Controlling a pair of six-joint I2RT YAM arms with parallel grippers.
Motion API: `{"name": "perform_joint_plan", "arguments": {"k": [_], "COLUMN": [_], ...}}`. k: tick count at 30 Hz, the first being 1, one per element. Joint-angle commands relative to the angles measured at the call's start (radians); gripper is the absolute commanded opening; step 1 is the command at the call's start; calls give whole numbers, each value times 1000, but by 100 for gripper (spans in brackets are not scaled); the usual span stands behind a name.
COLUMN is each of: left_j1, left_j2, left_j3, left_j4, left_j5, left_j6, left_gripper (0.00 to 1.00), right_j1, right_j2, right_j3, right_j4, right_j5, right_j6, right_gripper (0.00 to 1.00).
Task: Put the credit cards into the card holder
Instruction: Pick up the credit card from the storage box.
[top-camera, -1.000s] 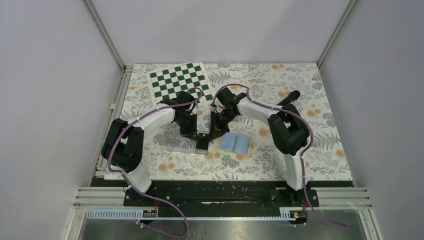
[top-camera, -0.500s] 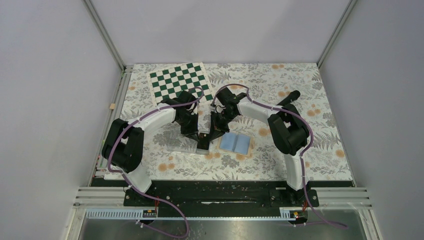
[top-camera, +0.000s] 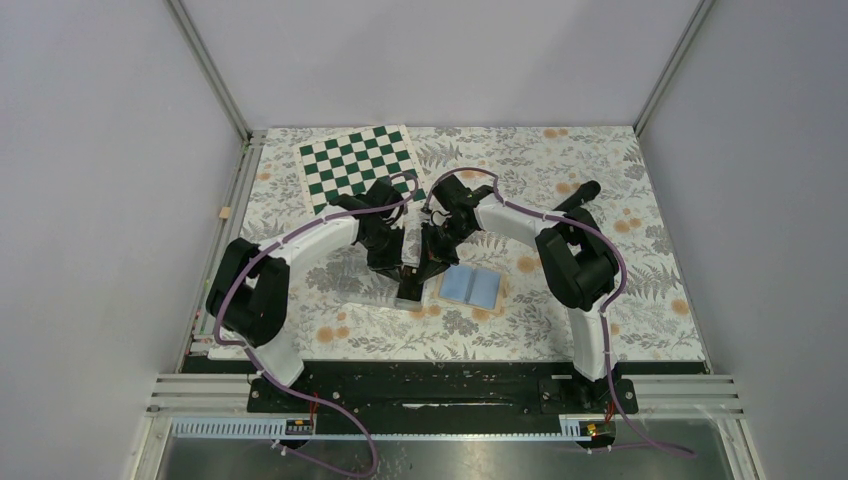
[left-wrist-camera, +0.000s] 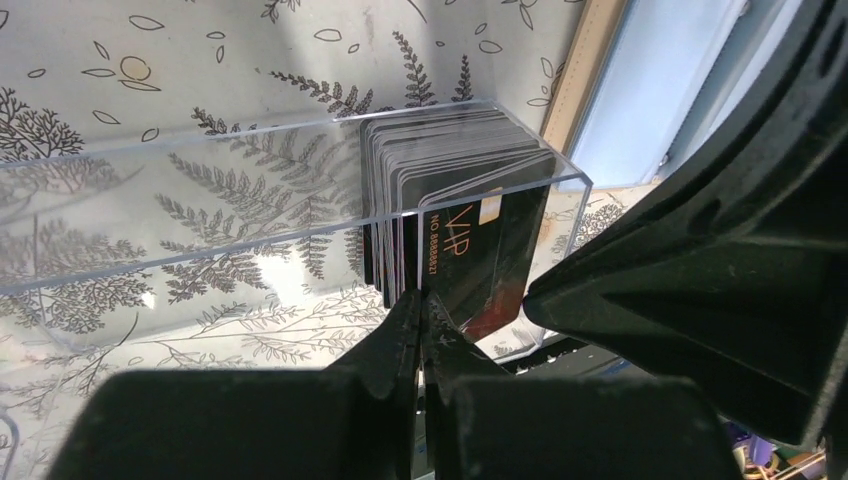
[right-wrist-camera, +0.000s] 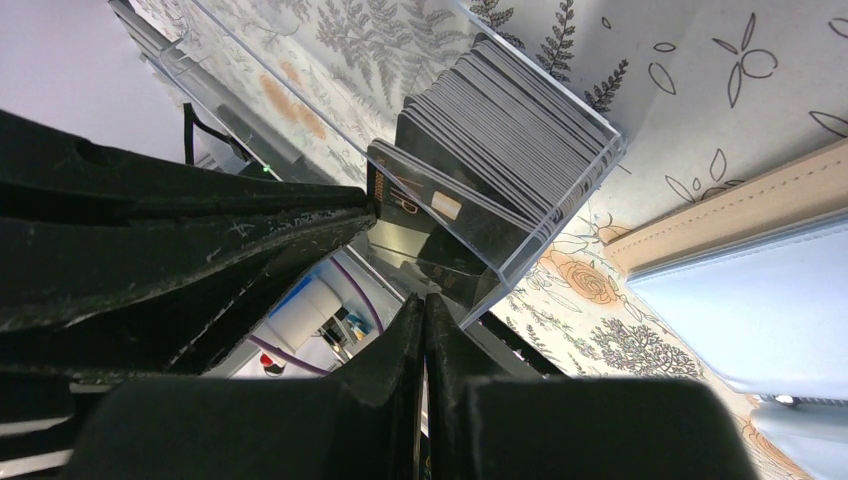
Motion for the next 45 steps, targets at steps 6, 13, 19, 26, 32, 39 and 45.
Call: {"name": "perform_joint_plan", "arguments": {"k": [6, 13, 19, 26, 32, 39, 45], "left_j1": [-36, -48, -53, -62, -63, -59, -30], "left_j2": [35, 51, 48, 52, 39, 33, 8], "left_j3": [84, 87, 98, 104, 107, 95, 50], "left_j4": [-46, -46, -48, -45, -47, -46, -13], "left_j5": [-61, -58, -56, -44, -54, -63, -30], "left_j6": [40, 44, 44, 49, 45, 38, 22], "left_gripper": [7, 10, 13, 26, 15, 25, 35], "right_j1": [11, 11, 10, 11, 10, 10, 10], "right_j2": [11, 11, 10, 7, 3, -19, -77], "right_j3": [10, 7, 8, 7, 6, 7, 5], "right_j4": [-20, -25, -25, -24, -24, -24, -25], "right_j5": [-32, -30, -32, -33, -32, -18, 18], "right_j6": [-12, -18, -18, -19, -21, -24, -36], "right_gripper": [4, 4, 4, 4, 4, 3, 8]}}
